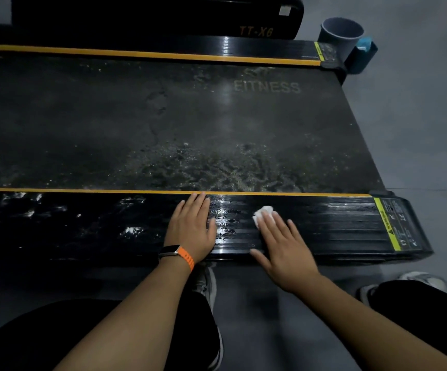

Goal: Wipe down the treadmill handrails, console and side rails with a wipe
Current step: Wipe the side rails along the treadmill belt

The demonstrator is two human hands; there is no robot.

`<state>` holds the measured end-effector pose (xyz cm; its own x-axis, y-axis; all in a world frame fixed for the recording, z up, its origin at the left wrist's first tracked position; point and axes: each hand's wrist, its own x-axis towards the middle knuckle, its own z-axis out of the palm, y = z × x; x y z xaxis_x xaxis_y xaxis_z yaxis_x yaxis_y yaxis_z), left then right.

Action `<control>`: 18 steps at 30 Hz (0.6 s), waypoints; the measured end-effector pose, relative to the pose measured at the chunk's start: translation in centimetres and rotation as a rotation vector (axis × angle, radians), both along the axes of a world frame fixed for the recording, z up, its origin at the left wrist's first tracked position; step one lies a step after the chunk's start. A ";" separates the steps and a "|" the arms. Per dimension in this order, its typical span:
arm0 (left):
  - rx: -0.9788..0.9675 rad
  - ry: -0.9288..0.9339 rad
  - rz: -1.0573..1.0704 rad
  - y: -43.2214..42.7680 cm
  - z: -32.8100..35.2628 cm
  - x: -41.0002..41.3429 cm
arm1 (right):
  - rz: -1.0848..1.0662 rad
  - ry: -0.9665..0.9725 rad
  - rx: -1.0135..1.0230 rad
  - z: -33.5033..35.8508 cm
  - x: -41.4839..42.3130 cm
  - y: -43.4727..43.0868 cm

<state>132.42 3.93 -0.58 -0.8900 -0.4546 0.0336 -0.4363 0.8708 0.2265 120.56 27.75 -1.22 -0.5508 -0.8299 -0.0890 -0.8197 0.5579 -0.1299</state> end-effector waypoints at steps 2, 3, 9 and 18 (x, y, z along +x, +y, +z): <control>-0.001 -0.004 0.004 0.0 0.0 0.0 | -0.081 -0.005 -0.003 0.1 -0.5 2.1; -0.001 -0.005 0.005 0.0 0.0 0.0 | -0.115 -0.010 -0.006 0.1 -0.2 2.2; -0.012 0.024 0.007 0.1 0.2 -0.1 | 0.038 -0.018 -0.040 -0.4 3.7 -2.5; -0.006 0.014 0.003 0.0 0.1 0.0 | -0.054 0.047 -0.052 -0.5 2.5 1.6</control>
<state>132.44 3.90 -0.46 -0.8880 -0.4572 0.0490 -0.4357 0.8708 0.2279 123.10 29.40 -1.72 -0.5971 -0.8019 -0.0199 -0.7947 0.5948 -0.1215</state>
